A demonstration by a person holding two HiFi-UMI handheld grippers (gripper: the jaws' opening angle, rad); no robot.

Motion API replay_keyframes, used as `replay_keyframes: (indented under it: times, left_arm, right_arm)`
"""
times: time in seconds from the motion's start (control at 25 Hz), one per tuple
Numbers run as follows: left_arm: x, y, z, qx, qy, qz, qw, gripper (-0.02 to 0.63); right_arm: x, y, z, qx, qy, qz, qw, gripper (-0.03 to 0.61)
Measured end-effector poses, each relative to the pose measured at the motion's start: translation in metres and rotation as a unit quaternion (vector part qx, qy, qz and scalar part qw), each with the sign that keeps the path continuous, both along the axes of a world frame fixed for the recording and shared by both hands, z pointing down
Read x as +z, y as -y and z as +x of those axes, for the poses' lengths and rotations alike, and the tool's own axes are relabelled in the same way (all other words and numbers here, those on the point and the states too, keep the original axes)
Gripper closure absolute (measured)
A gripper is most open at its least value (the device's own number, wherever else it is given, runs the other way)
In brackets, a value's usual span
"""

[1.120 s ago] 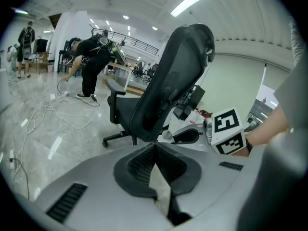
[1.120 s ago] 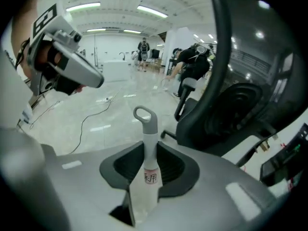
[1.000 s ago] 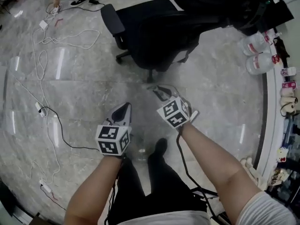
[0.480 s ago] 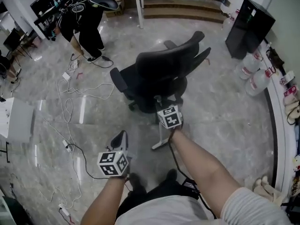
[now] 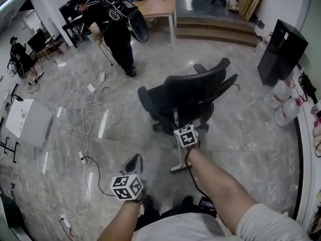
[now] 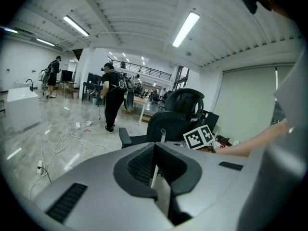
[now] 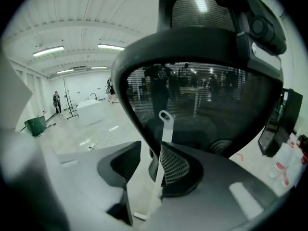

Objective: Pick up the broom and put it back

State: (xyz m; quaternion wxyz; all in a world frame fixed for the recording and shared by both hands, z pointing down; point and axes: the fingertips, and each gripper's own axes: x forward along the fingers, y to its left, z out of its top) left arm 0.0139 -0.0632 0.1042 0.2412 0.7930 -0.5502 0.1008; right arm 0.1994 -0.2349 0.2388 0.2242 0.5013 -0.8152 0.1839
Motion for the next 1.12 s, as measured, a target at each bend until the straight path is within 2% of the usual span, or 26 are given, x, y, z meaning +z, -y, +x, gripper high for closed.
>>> replay_keyframes:
  times: [0.08,0.2,0.44,0.68,0.84,1.12]
  left_arm:
    - [-0.011,-0.002,-0.005,-0.009,-0.007,0.01,0.9999,0.609]
    - [-0.038,-0.001,-0.012,-0.008,-0.02,0.03,0.9993,0.609]
    - [-0.092,0.009,-0.014,0.039,0.004,0.076,0.9963,0.609]
    - [-0.151,0.004,-0.014,0.089,-0.005,0.11,0.9899,0.609]
    - [-0.184,-0.003,-0.021,0.116,-0.004,0.141,0.9832,0.609]
    - [-0.198,0.003,-0.033,0.135,-0.017,0.14,0.9808,0.609]
  right_arm:
    - [-0.018,-0.016,-0.007,-0.015,0.0,0.015,1.0,0.454]
    - [-0.06,-0.047,-0.016,-0.026,0.007,0.047,0.999,0.497]
    - [-0.178,-0.114,-0.05,-0.061,0.038,0.125,0.989,0.561]
    - [-0.279,-0.172,-0.087,-0.057,0.072,0.173,0.981,0.575]
    - [-0.316,-0.193,-0.111,-0.039,0.097,0.185,0.977,0.575]
    - [-0.337,-0.184,-0.134,-0.024,0.101,0.192,0.976,0.577]
